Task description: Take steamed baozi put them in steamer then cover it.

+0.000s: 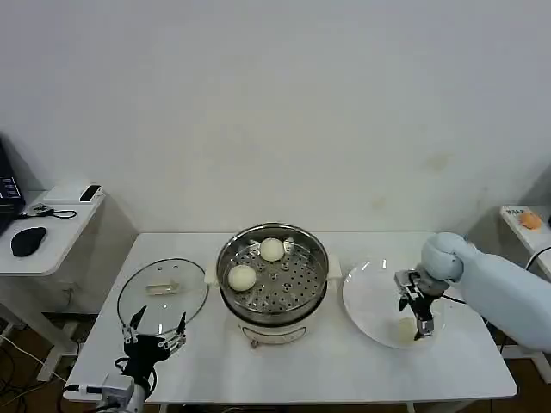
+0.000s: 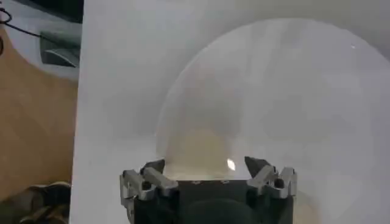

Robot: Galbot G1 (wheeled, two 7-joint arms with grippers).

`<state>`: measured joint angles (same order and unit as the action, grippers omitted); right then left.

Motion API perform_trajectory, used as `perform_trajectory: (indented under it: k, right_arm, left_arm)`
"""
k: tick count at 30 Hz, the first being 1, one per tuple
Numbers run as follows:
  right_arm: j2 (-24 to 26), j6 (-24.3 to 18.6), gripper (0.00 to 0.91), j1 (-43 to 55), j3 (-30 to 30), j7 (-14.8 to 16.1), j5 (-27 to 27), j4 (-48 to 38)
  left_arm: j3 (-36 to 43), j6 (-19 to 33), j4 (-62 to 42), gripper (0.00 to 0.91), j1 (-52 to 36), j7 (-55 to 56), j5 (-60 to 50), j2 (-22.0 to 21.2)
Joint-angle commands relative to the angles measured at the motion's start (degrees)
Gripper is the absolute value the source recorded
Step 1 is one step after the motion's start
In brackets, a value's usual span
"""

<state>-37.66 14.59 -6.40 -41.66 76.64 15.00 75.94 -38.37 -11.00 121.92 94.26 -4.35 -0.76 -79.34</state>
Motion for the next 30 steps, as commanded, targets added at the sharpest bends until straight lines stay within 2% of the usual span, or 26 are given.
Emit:
perform_trajectory:
  k: [1, 16, 18, 30]
  right_arm:
    - [-0.5, -0.1, 0.907, -0.1, -0.1, 0.0, 0.3, -0.7]
    - [-0.1, 0.0, 0.907, -0.8, 0.0, 0.2, 0.4, -0.6]
    - [-0.3, 0.0, 0.796, -0.9, 0.0, 0.1, 0.4, -0.7]
    - [-0.3, 0.0, 0.695, -0.7, 0.1, 0.2, -0.2, -0.9]
  left_arm:
    - [-0.1, 0.0, -0.2, 0.907, 0.0, 0.0, 0.1, 0.0]
    - [0.2, 0.0, -0.9, 0.907, -0.3, 0.0, 0.1, 0.0]
    - [0.2, 0.0, -1.0, 0.907, -0.3, 0.0, 0.1, 0.0]
    - [0.3, 0.0, -1.5, 0.907, -0.6, 0.0, 0.1, -0.1]
